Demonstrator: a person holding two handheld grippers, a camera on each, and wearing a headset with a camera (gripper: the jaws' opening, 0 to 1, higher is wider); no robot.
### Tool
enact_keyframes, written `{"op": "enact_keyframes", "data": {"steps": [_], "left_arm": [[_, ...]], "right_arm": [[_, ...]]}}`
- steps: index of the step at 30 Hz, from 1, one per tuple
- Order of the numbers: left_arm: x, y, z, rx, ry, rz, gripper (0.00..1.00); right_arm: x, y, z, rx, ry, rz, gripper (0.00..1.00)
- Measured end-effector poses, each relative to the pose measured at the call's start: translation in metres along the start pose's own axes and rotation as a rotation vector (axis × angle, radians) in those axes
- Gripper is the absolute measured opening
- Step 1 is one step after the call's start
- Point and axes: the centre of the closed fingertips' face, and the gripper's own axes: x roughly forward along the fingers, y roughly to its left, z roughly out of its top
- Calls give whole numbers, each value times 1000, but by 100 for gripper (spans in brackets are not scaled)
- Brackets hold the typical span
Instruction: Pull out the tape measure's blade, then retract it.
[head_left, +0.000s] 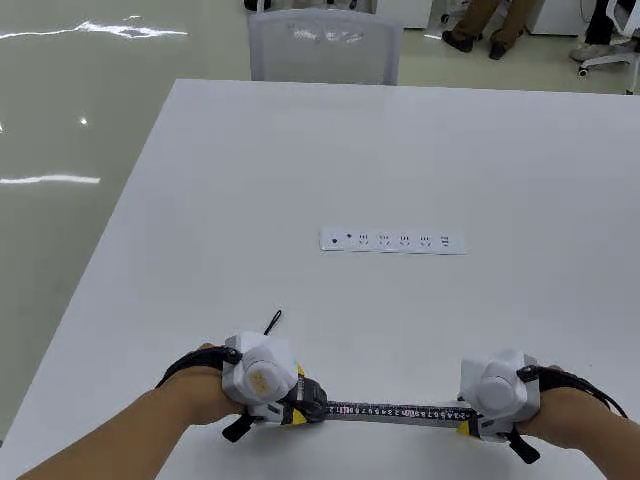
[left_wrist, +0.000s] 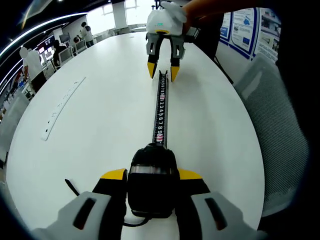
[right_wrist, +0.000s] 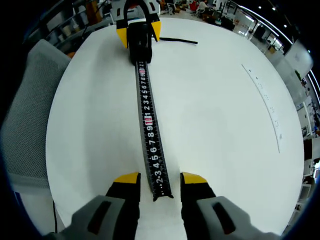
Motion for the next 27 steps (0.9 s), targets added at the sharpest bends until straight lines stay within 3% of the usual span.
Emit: {"op": "enact_keyframes", "data": {"steps": [5, 8, 13, 15, 19, 21, 24, 26, 27], "left_arm": [[1, -3, -2, -6, 21, 14, 38], [-3, 1, 0, -84, -28, 44, 53], [-15, 11, -3, -163, -68, 96, 60], [-25, 15, -3, -185, -91, 131, 65], [-44, 19, -5, -343, -158, 175, 72], [-55, 23, -6, -361, -191, 227, 75], [-65, 17, -9, -395, -238, 264, 81], [-70, 7, -16, -413, -254, 280, 88], [-72, 3, -21, -421, -255, 287, 90]], "right_arm": [[-4, -4, 1, 63, -24, -28, 49], [-8, -5, -4, 77, -34, -42, 52], [-15, -2, -10, 128, -56, -54, 57], [-19, -5, -13, 167, -85, -66, 61], [-29, -8, -17, 240, -138, -122, 81], [-34, -5, -20, 261, -154, -130, 82], [-42, -3, -22, 299, -189, -163, 88], [-49, -12, -26, 333, -230, -251, 99], [-52, -11, -26, 362, -258, -262, 100]]}}
